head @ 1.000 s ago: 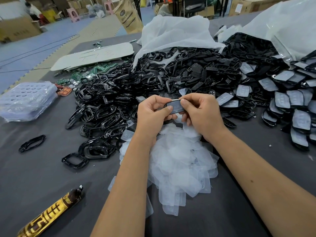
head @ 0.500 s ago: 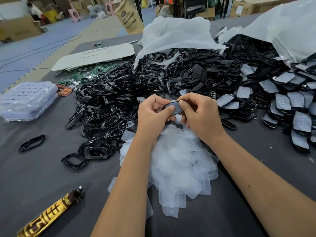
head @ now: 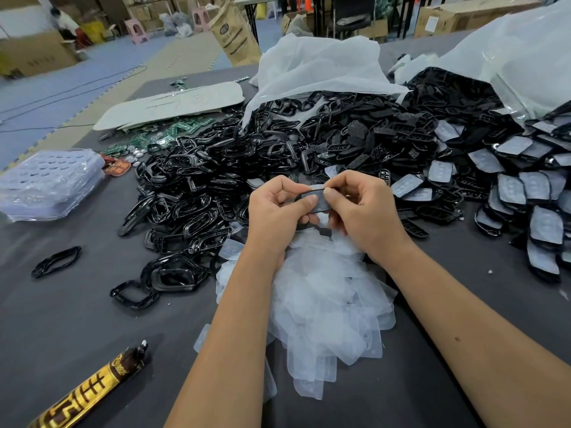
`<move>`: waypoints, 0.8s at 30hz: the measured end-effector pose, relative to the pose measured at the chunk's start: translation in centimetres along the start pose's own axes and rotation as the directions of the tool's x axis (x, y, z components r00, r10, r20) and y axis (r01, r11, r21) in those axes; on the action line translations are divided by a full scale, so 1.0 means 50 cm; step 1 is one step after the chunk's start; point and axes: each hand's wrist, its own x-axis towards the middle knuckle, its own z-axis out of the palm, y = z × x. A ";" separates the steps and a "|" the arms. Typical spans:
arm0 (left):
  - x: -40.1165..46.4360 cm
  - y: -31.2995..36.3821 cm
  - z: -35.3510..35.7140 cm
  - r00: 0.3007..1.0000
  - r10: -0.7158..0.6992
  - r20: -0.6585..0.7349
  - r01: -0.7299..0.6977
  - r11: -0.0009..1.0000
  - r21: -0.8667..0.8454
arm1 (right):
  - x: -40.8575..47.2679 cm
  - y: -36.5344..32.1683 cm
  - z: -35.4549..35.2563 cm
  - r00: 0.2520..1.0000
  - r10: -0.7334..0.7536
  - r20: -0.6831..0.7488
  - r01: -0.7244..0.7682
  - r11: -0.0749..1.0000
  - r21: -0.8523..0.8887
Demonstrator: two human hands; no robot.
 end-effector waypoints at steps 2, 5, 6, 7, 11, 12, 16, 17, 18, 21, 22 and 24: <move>0.002 0.005 -0.005 1.000 -0.014 -0.026 0.013 0.998 -0.056 | -0.004 -0.008 0.001 0.995 -0.096 -0.006 0.095 0.995 -0.034; 0.007 0.013 -0.016 0.997 -0.072 -0.021 0.068 0.984 -0.163 | -0.013 -0.023 0.004 0.957 -0.286 0.059 0.291 0.949 -0.120; 0.007 0.017 -0.018 0.995 -0.104 -0.009 0.101 0.976 -0.194 | -0.015 -0.026 0.005 0.947 -0.312 0.079 0.320 0.939 -0.130; 0.008 0.019 -0.020 0.991 -0.135 0.002 0.132 0.967 -0.217 | -0.017 -0.027 0.006 0.943 -0.322 0.088 0.332 0.933 -0.138; 0.012 0.023 -0.024 0.977 -0.214 0.011 0.208 0.936 -0.285 | -0.016 -0.027 0.003 0.933 -0.345 0.100 0.359 0.915 -0.184; 0.013 0.023 -0.025 0.974 -0.225 0.006 0.216 0.928 -0.303 | -0.017 -0.026 0.005 0.925 -0.365 0.109 0.380 0.902 -0.203; 0.011 0.032 -0.026 0.969 -0.240 0.066 0.246 0.881 -0.404 | -0.014 -0.019 0.009 0.919 -0.391 0.058 0.394 0.898 -0.196; 0.010 0.032 -0.023 0.969 -0.232 0.090 0.248 0.881 -0.403 | -0.012 -0.017 0.006 0.938 -0.346 0.006 0.343 0.927 -0.154; 0.008 0.031 -0.019 0.971 -0.214 0.104 0.238 0.895 -0.377 | -0.011 -0.016 0.003 0.959 -0.281 -0.048 0.275 0.956 -0.099; 0.001 0.020 -0.001 0.988 -0.132 0.084 0.148 0.960 -0.237 | -0.005 -0.012 -0.004 0.987 -0.124 -0.103 0.128 0.991 0.033; 0.000 0.017 0.001 0.991 -0.121 0.062 0.132 0.969 -0.207 | -0.004 -0.010 -0.005 0.992 -0.094 -0.080 0.100 0.992 0.079; -0.001 0.018 0.000 0.993 -0.106 0.048 0.114 0.975 -0.192 | 0.000 -0.008 -0.006 1.000 -0.018 0.010 0.016 0.975 0.221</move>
